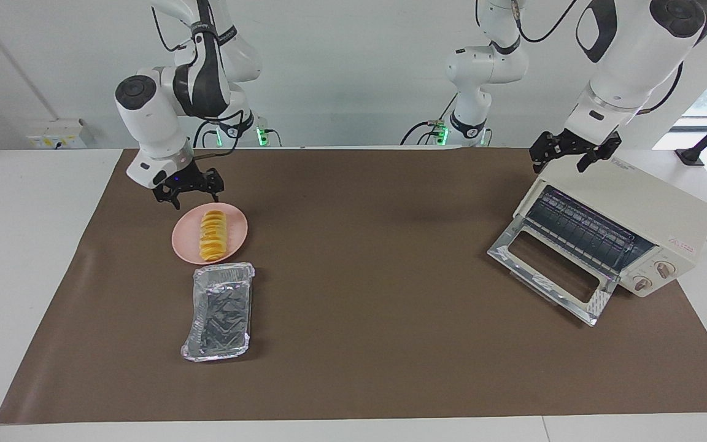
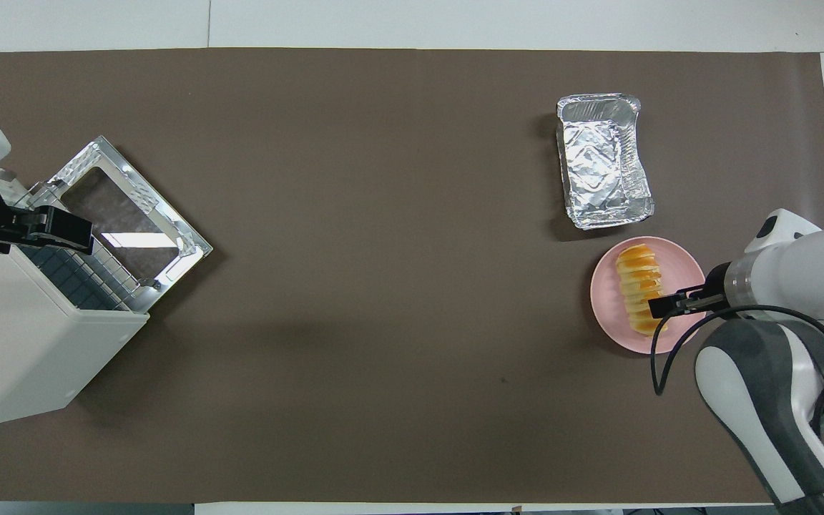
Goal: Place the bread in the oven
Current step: 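Grasp the bread slices with the right gripper and lift them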
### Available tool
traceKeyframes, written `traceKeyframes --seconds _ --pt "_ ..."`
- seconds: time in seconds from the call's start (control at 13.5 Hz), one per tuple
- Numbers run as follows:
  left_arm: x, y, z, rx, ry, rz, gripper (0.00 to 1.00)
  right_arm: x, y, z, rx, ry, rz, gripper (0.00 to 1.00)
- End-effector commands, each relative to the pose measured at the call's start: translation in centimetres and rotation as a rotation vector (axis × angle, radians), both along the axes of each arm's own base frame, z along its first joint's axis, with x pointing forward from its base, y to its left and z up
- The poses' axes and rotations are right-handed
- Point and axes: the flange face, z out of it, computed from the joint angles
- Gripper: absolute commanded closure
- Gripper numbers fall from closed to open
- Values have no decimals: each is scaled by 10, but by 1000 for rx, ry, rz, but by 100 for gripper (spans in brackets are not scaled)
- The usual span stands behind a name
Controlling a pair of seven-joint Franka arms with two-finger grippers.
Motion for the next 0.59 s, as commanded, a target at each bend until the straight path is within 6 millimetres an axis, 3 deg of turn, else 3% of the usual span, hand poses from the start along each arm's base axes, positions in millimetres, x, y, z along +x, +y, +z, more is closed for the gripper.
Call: traceKeyframes --seconds 0.0,0.15,0.52 --pt "-5 3 5 -13 -8 13 0 -8 -3 -39 15 -32 4 0" --pt "-5 3 5 -13 -9 13 0 -4 -5 -64 15 -57 19 0" --pt "-5 3 6 -14 -11 13 0 1 -3 -80 15 -67 15 0"
